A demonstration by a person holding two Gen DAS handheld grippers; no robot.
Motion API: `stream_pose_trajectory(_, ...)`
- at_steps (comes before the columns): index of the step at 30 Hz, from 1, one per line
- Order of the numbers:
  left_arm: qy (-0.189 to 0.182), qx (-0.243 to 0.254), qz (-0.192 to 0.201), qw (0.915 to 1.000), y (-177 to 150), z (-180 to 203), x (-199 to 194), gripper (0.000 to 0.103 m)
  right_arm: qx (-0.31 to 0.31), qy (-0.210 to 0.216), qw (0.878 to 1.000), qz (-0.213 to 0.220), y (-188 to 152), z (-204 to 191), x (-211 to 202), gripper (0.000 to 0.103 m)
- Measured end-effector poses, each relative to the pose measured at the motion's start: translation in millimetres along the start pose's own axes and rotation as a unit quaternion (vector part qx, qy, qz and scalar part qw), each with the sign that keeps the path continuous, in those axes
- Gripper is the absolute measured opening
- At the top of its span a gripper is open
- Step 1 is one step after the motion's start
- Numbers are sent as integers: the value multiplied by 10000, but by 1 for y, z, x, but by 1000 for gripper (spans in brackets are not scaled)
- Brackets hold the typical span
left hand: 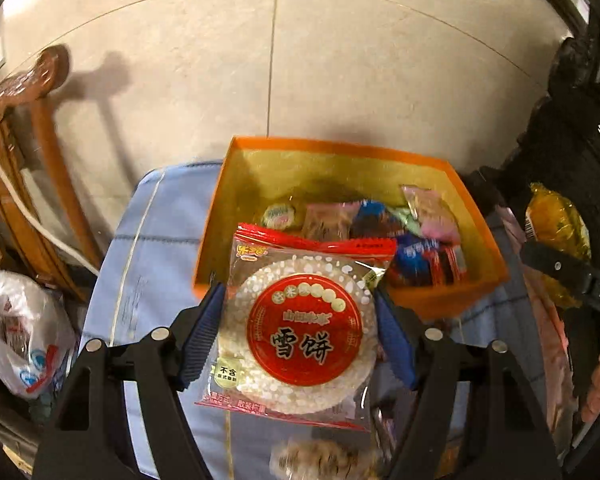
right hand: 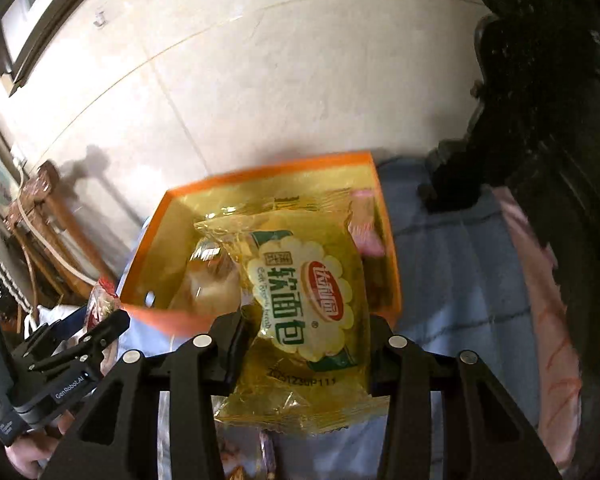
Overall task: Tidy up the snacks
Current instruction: 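Lower both packs into the orange box and open both tools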
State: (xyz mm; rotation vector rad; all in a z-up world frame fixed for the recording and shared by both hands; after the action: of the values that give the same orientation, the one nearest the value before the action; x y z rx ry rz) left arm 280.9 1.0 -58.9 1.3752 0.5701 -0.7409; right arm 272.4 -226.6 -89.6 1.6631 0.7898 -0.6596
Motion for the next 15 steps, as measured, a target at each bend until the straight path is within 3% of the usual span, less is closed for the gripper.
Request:
stream_pose_trajectory(7, 232, 237, 97, 9994, 60, 11, 19, 70, -8, -127, 9999, 19, 52, 4, 34, 44)
stream_pose_trajectory(11, 321, 341, 177, 9987, 76, 13, 25, 70, -17, -164, 9998, -75, 65, 8, 51, 44)
stream_pose_trajectory(15, 113, 333, 100, 9993, 80, 18, 36, 72, -84, -222, 9996, -177, 67, 8, 64, 48)
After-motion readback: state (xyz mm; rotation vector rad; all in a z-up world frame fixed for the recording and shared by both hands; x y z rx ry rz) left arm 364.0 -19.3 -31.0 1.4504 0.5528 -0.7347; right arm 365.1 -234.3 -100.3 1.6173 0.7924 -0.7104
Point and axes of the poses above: each gripper's, at about its wrist camera, not at the fingertips, and x roughly the way its jaws point, z to its right, y to its top, the point moved 6 cm from there along x, roughly the way its jaws point, and after that the axes turned 1 degree about -x, right-handed, at the moved point
